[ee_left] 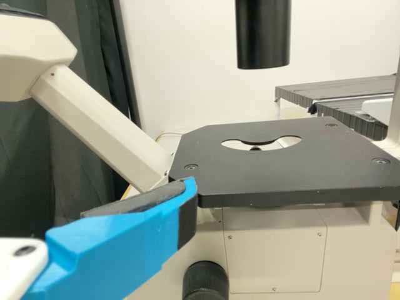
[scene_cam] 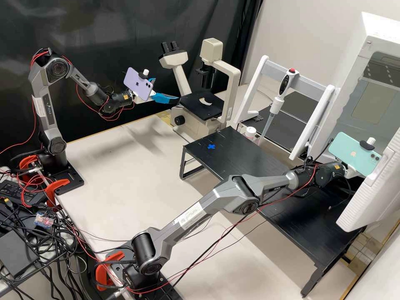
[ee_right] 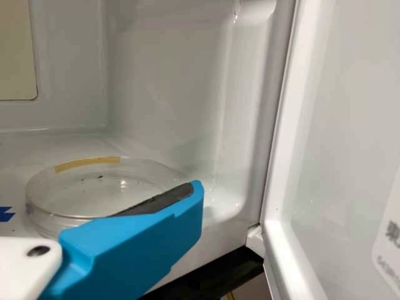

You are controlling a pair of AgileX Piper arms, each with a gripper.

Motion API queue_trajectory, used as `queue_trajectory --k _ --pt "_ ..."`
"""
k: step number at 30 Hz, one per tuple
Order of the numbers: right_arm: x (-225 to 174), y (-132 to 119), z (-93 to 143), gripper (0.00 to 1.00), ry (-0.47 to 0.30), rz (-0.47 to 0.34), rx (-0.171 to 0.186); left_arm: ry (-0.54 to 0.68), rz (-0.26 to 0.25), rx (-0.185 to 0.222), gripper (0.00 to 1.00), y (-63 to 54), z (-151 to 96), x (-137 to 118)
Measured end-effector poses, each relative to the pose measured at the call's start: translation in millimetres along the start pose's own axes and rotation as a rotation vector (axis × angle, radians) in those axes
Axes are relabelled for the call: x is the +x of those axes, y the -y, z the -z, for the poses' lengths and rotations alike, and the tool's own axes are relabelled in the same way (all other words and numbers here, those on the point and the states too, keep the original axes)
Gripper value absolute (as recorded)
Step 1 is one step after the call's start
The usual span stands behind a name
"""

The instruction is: Move the petri dish to the microscope

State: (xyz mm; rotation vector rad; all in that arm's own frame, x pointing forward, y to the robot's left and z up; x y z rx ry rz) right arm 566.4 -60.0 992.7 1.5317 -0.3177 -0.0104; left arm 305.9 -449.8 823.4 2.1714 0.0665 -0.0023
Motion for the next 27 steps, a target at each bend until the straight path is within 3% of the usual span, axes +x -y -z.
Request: queue_trajectory --k 21,27 --pt "0.0 -0.1 0.5 0.0 -0.006 -0.001 0.002 0.0 0.0 0.0 1.0 0.0 0.0 0.0" --pt "0.1 4.0 -2.0 0.0 -0.013 0.006 0.024 0.0 0.0 0.0 1.0 0.0 0.0 0.0"
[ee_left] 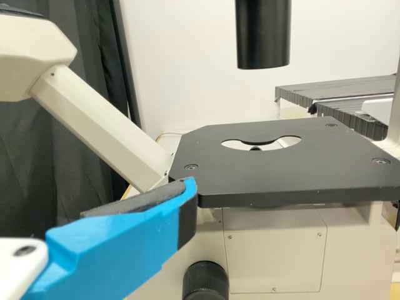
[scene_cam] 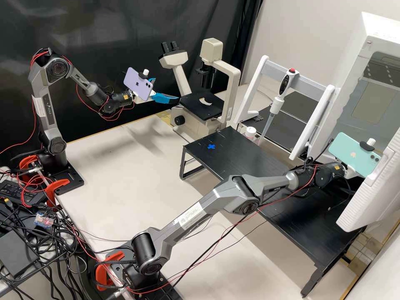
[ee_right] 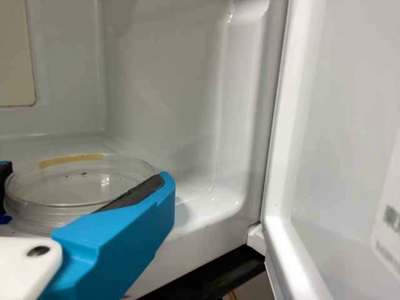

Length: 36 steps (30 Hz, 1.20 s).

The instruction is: Move the petri dish to the microscope

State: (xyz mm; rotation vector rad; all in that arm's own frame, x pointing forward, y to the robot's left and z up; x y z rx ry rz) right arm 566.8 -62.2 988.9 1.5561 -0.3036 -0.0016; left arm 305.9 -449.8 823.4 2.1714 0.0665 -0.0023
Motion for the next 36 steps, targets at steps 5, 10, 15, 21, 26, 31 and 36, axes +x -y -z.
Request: queue_trajectory --k 5,10,15,21,26,31,36 --pt "-1.6 0.3 -1.6 0.0 -0.007 0.005 0.007 0.0 0.0 0.0 1.0 0.0 0.0 0.0" --pt "-3.2 2.0 -4.0 0.0 -0.015 0.013 0.01 0.0 0.0 0.0 1.0 0.0 0.0 0.0" --pt "-8.5 -0.6 -4.6 0.0 -0.015 0.021 0.012 0.0 0.0 0.0 1.0 0.0 0.0 0.0" --pt "-23.8 -4.2 -8.1 0.0 -0.038 0.044 0.014 0.0 0.0 0.0 1.0 0.0 0.0 0.0" --pt "-45.6 -12.7 -8.2 0.0 -0.08 0.062 -0.004 0.0 0.0 0.0 1.0 0.0 0.0 0.0" --pt "-69.0 -23.1 -7.7 0.0 -0.113 0.072 -0.017 0.0 0.0 0.0 1.0 0.0 0.0 0.0" --pt "-88.0 -28.2 -10.8 0.0 -0.135 0.081 -0.019 0.0 0.0 0.0 1.0 0.0 0.0 0.0"
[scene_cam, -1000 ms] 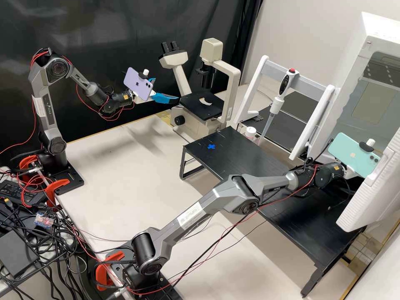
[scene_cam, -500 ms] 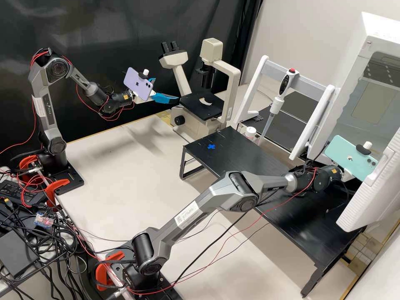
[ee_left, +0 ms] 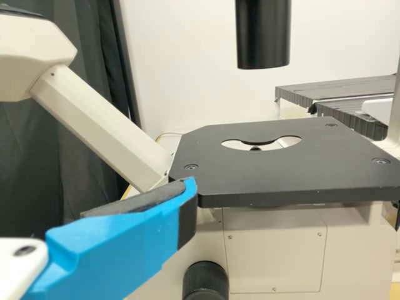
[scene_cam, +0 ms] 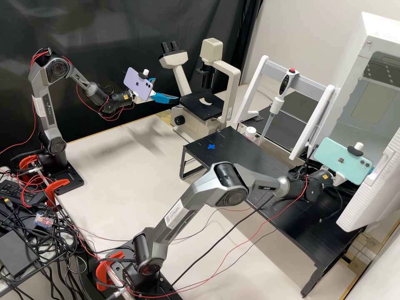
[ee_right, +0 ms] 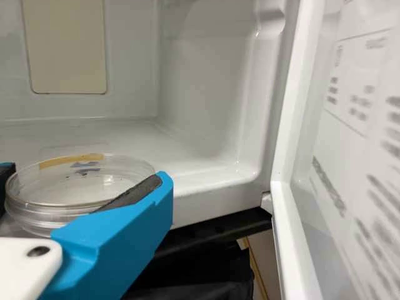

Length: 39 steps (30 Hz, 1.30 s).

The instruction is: Move the petri dish to the microscope

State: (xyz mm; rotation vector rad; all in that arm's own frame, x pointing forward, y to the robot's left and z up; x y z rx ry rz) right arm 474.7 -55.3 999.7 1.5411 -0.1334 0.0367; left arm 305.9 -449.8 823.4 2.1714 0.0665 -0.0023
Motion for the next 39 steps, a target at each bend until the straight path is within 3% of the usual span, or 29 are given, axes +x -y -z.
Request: queue_trajectory --k 6,16,21,28,39 --pt "-15.9 -0.4 1.1 0.0 -0.026 0.004 0.013 0.0 0.0 0.0 1.0 0.0 0.0 0.0" --pt "-60.0 4.0 0.6 0.0 -0.067 -0.042 0.063 0.0 0.0 0.0 1.0 0.0 0.0 0.0" --pt "-93.1 10.6 10.7 0.0 -0.101 -0.072 0.056 0.0 0.0 0.0 1.0 0.0 0.0 0.0" --pt "-148.5 40.6 49.2 0.0 -0.239 -0.055 0.029 0.0 0.0 0.0 1.0 0.0 0.0 0.0" --pt "-212.3 106.7 134.8 0.0 -0.498 0.067 -0.024 0.0 0.0 0.0 1.0 0.0 0.0 0.0"
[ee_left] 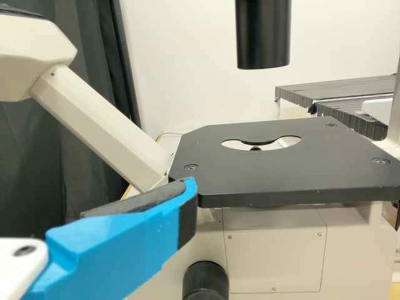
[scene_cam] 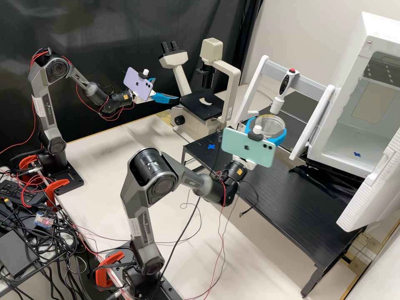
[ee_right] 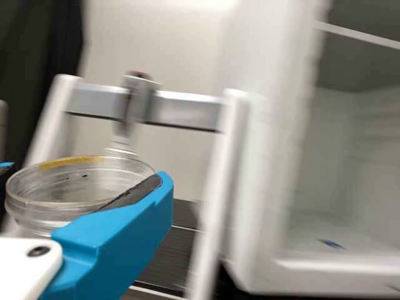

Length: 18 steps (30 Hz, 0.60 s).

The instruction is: Move the petri dish to the microscope

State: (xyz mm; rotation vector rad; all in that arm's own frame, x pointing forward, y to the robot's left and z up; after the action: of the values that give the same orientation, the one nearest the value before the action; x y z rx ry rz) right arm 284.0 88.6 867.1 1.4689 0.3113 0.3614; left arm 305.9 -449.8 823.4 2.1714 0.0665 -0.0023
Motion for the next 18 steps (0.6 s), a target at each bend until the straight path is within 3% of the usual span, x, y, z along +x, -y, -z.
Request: queue_trajectory --k 7,18 --pt "7.1 53.6 61.6 0.0 -0.131 0.122 -0.059 0.0 0.0 0.0 1.0 0.0 0.0 0.0" --pt "33.4 115.2 122.5 0.0 -0.196 0.249 -0.082 0.0 0.0 0.0 1.0 0.0 0.0 0.0"
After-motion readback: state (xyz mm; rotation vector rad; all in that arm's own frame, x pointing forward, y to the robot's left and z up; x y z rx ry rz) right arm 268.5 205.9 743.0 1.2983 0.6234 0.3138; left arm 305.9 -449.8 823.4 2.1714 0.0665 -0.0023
